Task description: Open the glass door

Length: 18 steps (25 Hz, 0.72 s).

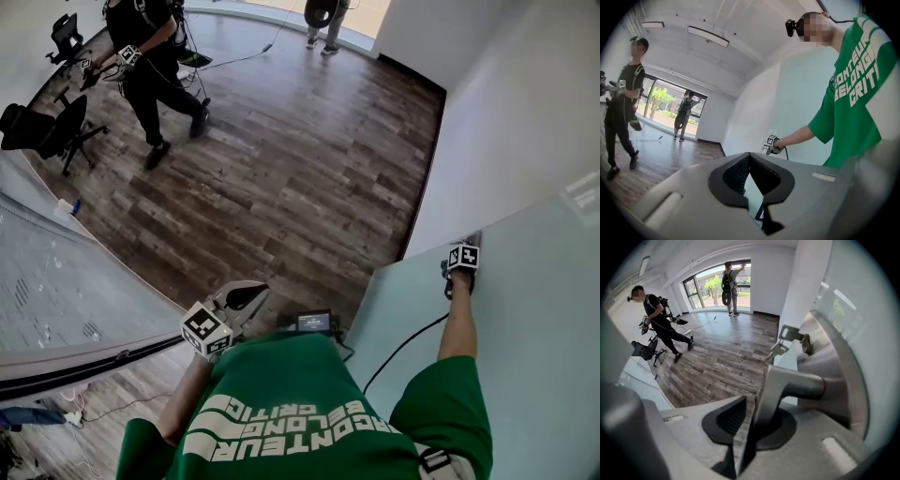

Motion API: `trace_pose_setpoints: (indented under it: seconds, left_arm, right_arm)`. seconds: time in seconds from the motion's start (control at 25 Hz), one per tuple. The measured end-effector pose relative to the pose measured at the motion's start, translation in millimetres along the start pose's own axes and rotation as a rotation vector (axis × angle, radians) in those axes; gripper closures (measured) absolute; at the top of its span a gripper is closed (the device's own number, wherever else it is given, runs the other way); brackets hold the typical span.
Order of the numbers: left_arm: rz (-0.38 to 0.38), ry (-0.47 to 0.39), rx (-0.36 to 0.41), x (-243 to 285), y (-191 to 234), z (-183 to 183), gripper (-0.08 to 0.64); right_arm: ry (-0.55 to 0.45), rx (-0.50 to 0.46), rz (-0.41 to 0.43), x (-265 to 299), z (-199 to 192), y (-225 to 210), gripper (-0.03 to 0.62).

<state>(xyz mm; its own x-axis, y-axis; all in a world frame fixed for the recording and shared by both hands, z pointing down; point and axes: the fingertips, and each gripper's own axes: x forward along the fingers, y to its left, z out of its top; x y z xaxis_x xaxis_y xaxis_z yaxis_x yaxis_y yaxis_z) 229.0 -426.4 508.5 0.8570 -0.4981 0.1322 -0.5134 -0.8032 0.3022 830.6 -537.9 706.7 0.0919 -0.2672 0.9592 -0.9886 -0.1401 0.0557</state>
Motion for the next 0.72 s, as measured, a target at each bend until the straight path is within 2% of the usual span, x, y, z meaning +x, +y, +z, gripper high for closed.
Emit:
trace_pose_setpoints:
  seconds: [0.12,0.28,0.36,0.4,0.48,0.52,0.56,0.6,0.72]
  left_arm:
    - [0.011,-0.005,-0.003,-5,3,1,0.551]
    - [0.025,-0.021,-0.007,-8,9,5,0.551]
    - [0.028,-0.024,-0.010,-9,12,3,0.551]
    - [0.028,-0.024,-0.010,-10,12,3,0.551]
    - [0.026,-0.023,-0.008,-11,14,4,0.551]
    - [0.026,-0.023,-0.008,-12,16,5,0.551]
    - [0.025,-0.023,-0.009,-15,17,6,0.551]
    - [0.023,-0.025,-0.009,-17,19,6,0.551]
    - [0.010,-0.028,-0.005,-20,24,6,0.551]
  right_arm:
    - [0.008,0.017,0.036,-5,-1,4,0.489]
    - [0.001,0.069,0.009,-27,1,-1,0.468]
    - [-0.023,0.052,-0.065,-40,-3,-5,0.452]
    - [-0.047,0.026,-0.128,-50,-4,-8,0.449]
    - [-0.126,-0.047,-0.266,-75,0,-9,0.451]
    - [-0.181,-0.083,-0.305,-89,4,-3,0.451]
    - [-0.247,-0.112,-0.305,-100,8,10,0.453]
    - [-0.319,-0.134,-0.272,-111,12,27,0.454]
    - [-0.520,-0.193,-0.116,-133,13,92,0.510]
